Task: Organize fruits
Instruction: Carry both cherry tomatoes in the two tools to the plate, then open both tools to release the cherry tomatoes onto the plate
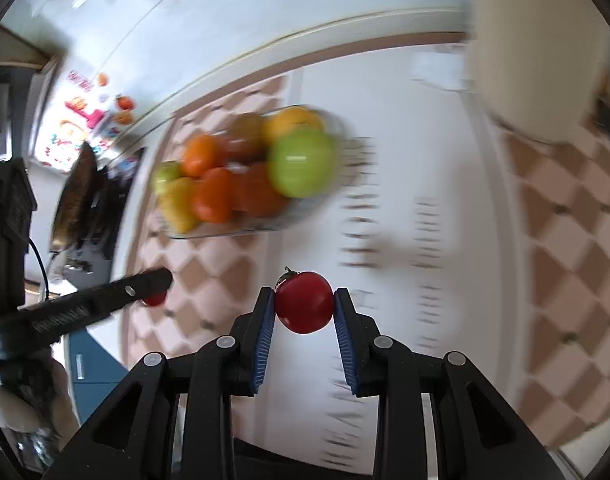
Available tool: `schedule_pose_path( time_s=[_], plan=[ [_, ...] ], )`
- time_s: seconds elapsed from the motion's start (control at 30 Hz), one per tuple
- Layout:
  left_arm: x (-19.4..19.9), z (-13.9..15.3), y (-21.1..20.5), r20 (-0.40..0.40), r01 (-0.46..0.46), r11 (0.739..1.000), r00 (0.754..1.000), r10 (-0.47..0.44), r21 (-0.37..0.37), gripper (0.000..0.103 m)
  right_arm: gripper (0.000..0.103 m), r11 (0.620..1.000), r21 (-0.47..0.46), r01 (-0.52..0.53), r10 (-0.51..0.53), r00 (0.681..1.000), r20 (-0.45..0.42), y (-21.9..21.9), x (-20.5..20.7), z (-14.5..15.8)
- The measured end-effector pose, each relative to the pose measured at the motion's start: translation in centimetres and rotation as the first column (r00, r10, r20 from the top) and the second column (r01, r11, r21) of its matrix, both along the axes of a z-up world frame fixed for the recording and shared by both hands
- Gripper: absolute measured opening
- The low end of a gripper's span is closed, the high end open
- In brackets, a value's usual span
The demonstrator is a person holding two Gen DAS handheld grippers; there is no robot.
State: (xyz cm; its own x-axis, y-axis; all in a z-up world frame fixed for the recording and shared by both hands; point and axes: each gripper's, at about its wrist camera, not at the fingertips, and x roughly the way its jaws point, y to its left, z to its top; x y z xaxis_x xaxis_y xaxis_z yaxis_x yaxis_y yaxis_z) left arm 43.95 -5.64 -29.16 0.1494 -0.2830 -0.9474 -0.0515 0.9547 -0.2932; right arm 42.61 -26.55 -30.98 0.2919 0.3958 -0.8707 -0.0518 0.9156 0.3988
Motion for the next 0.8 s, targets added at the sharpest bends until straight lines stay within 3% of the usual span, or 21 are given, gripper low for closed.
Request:
schedule_pose_path(
  time_s=[0.13, 0.33, 0.57, 0.8],
  plan=[
    [2.4, 0.4, 6.3, -0.002, -0.103, 0.994, 0.995, 0.103, -0.037, 0.025, 0.032, 0.999, 0.033, -0.034, 0.033, 0.999, 0.02, 5.9, 1.9, -0.1],
    [7.1, -2.4, 12.3, -0.086, -0.192, 0.973, 0.98, 0.182, -0.125, 0.025, 0.032, 0.999, 0.0, -0.036, 0.036, 0.999, -0.001, 12.4, 5.6, -2.5],
    [10.6, -7.7, 14.2, -0.232, -0.219, 0.953, 0.958, 0.169, -0.211, 0.025, 0.032, 0.997, -0.066, -0.026, 0.022, 0.998, -0.055, 15.5, 7.4, -5.5],
    [11.5, -9.3, 14.3, -0.288, -0.253, 0.941, 0.94, 0.184, -0.225, 0.026, 0.033, 0.999, -0.051, 0.004, -0.007, 0.998, -0.057, 15.7, 7.7, -5.8]
  ],
)
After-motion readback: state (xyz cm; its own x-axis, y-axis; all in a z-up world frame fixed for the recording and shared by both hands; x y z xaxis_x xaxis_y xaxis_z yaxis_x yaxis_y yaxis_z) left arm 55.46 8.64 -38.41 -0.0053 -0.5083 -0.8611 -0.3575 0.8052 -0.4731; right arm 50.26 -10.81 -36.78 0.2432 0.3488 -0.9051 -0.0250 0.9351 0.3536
